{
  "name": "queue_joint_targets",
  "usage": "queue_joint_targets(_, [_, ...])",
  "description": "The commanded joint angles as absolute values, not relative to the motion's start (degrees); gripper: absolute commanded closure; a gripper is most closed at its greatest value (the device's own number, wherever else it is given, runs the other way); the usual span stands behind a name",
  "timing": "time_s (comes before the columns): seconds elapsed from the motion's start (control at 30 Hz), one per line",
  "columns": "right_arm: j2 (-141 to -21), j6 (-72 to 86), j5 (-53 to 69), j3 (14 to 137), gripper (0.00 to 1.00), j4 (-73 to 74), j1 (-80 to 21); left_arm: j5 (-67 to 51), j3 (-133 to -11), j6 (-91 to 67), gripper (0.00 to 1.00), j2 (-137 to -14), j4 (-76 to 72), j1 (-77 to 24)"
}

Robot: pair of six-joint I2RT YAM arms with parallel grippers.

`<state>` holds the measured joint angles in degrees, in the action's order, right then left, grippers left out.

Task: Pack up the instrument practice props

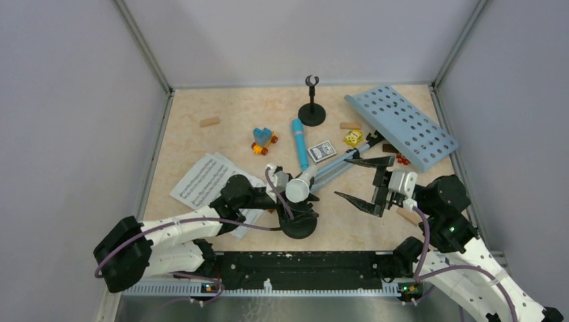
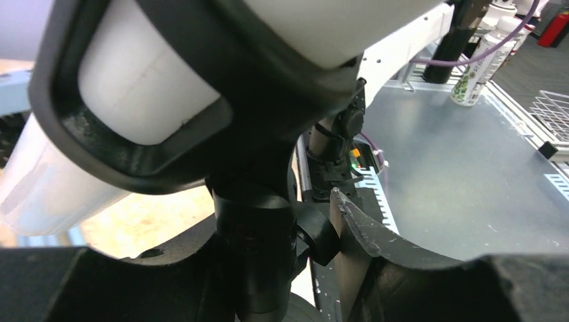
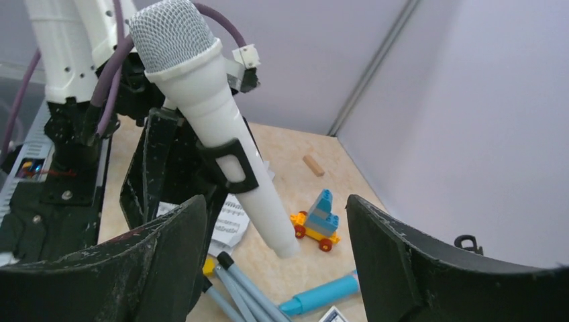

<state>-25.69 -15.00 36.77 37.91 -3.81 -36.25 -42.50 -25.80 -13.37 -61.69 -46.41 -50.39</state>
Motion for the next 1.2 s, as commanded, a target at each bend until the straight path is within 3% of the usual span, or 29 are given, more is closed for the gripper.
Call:
queue_joint_targets(0.0, [-28.75, -18.66, 46.09, 41.29, 0.24, -5.77, -36.55, -38.12, -25.58, -12.59, 1.00, -66.25, -61.28, -53.95])
queue_joint_targets(0.37, [-29.33, -13.92, 53.36, 38.75, 0.24, -6.76, -37.17, -36.89, -27.56, -15.47, 1.00, -78.49, -72.02, -58.12])
queue_joint_targets(0.73, [-30.98, -16.62, 45.04, 34.42, 0.24, -4.89, -38.85, -37.64, -30.88, -15.98, 1.00, -85.14, -74.59, -58.80])
queue_joint_targets(1.0, [-34.35, -16.56, 43.91, 34.08, 0.37, -9.40, -39.47, -37.97, -31.85, -15.64, 1.00, -87.69, -74.49, -59.96])
queue_joint_targets(1.17, [-35.72, -16.68, 44.48, 33.67, 0.37, -11.31, -40.41, -38.16, -32.50, -15.91, 1.00, -89.12, -74.68, -60.44])
